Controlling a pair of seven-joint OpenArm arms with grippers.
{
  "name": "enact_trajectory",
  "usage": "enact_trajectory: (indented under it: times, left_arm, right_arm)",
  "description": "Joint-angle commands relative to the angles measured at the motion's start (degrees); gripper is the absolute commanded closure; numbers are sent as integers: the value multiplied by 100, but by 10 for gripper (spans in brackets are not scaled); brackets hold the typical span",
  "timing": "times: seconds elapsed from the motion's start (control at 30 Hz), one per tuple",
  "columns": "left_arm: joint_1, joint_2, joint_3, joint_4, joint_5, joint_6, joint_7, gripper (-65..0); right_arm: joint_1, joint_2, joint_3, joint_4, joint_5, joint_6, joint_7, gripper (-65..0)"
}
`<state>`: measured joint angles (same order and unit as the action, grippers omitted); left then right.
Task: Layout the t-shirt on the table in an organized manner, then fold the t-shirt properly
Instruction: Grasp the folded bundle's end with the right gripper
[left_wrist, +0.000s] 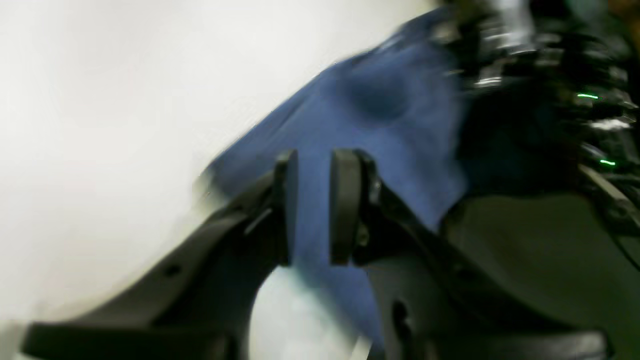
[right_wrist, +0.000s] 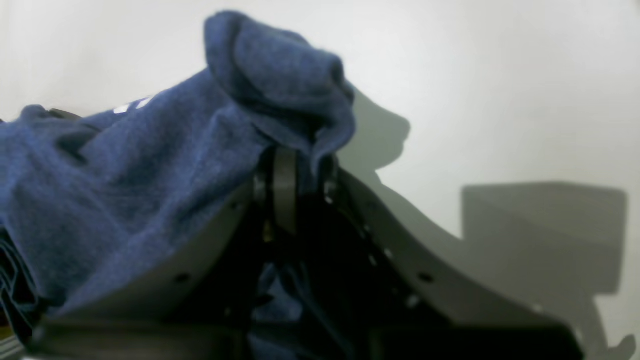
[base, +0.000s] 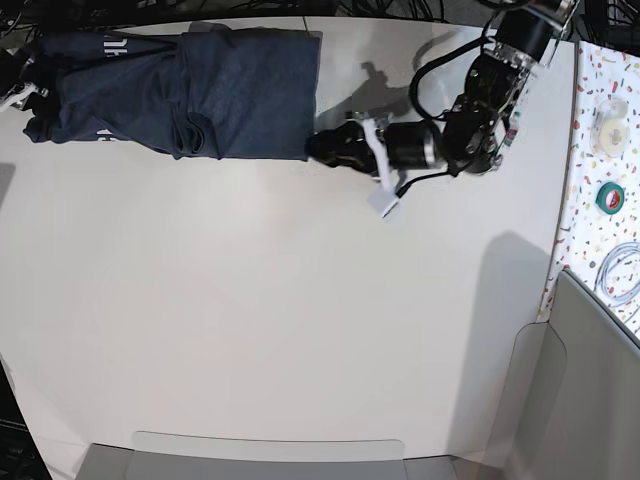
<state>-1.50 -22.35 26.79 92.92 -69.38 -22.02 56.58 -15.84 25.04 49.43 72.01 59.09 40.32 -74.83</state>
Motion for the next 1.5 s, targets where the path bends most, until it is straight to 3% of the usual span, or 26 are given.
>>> enact_trajectory:
  times: [0.0,0.1,0.2,0.4,0.63,0.97,1.17,1.47]
  left_arm:
    - [57,-82,-230,101,-116,-70,-106,-59]
    - [638,-424,-670,57,-108,-70,-106,0]
    - [1148,-618,-846,-172,191,-70,-115,0]
    - [1675,-574,-977,-312,1018,-70,-115,0]
    - [1798,-337,-951,-303,1062,-70,-106,0]
    - [1868,-328,-969,-303,1062,-70,43,0]
    - [1833,-319,-960,-330,1062,-70,43,0]
    - [1816,-301,-977,-347,1070,-62,35,0]
  right_arm:
    - [-74,-64,-68,-49,-568,-32,-517,0]
    - [-21,-73,-77,127,-568,-32,-517,0]
    - [-21,-82,-77,522,-568,-32,-517,0]
    - [14,-170,-68,1067,-568,-32,-517,0]
    - [76,-574,-68,1876,-568,-32,-517,0]
    - [-3,-1295,-86,4012,-560,-32,-517,0]
    - [23,-1453,-939,4443,-393,-32,-517,0]
    - [296,-2148,-2240,4452,-322,-32,-517,0]
